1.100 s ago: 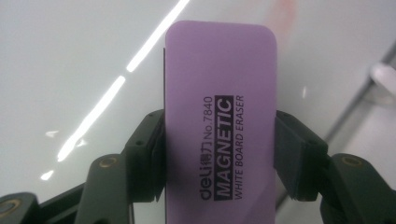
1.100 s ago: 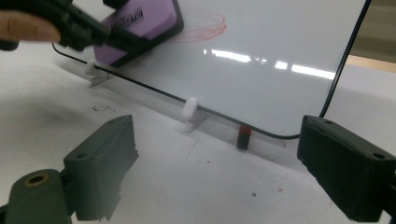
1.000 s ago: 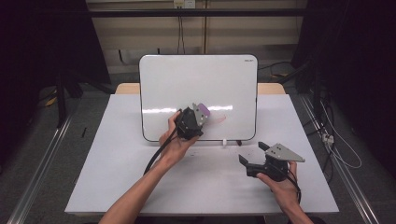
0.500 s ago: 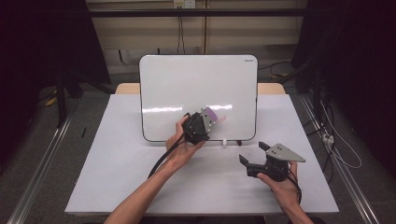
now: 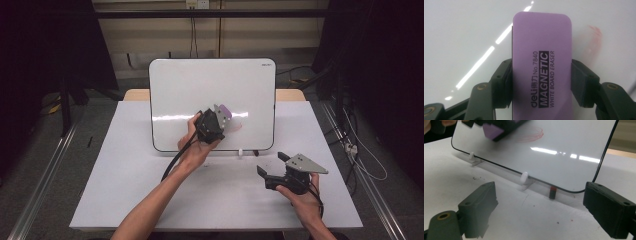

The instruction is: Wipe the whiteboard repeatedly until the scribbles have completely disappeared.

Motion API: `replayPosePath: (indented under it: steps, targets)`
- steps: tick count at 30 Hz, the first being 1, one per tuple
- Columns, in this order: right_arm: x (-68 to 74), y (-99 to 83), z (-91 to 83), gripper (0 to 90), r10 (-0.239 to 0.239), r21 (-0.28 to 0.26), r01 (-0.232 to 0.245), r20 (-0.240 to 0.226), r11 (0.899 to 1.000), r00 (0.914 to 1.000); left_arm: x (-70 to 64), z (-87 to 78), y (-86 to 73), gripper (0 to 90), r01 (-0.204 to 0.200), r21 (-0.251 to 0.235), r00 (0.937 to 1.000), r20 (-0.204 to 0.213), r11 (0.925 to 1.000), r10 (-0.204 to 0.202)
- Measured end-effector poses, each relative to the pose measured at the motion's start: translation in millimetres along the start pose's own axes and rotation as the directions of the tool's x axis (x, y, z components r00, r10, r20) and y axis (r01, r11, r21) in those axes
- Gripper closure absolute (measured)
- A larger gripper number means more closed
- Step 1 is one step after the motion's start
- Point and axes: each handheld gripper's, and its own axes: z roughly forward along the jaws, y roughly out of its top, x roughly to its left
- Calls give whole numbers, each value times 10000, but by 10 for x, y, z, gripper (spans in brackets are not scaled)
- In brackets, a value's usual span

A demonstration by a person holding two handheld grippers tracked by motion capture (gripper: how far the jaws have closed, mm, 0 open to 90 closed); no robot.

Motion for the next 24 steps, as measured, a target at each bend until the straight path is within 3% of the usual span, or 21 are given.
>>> replayPosePath:
  steps: [2, 5, 13, 18, 22, 24]
  targets:
    - [-6, 1, -2, 113, 19, -11, -19, 26, 10000, 10000, -21, 13, 21, 412, -181, -47, 9997, -145, 9998, 180]
    - [-6, -1, -5, 113, 17, -11, -16, 24, 10000, 10000, -110, 25, 12, 412, -387, -53, 9992, -7, 9992, 387]
    - [4, 2, -8, 113, -13, -14, 13, 26, 10000, 10000, -474, 87, -10, 412, -1046, 48, 9940, 339, 9945, 1044]
    - [4, 2, -3, 113, -27, -18, 27, -6, 10000, 10000, -719, 120, -26, 413, -1797, 126, 9821, 592, 9836, 1787]
    - [2, 0, -4, 113, -8, 5, 8, 6, 10000, 10000, -633, 116, -1, 413, -1723, 140, 9834, 601, 9849, 1712]
    - [-1, 0, -5, 113, 22, -4, -22, -7, 10000, 10000, -504, 101, 32, 413, -1365, 115, 9899, 405, 9906, 1359]
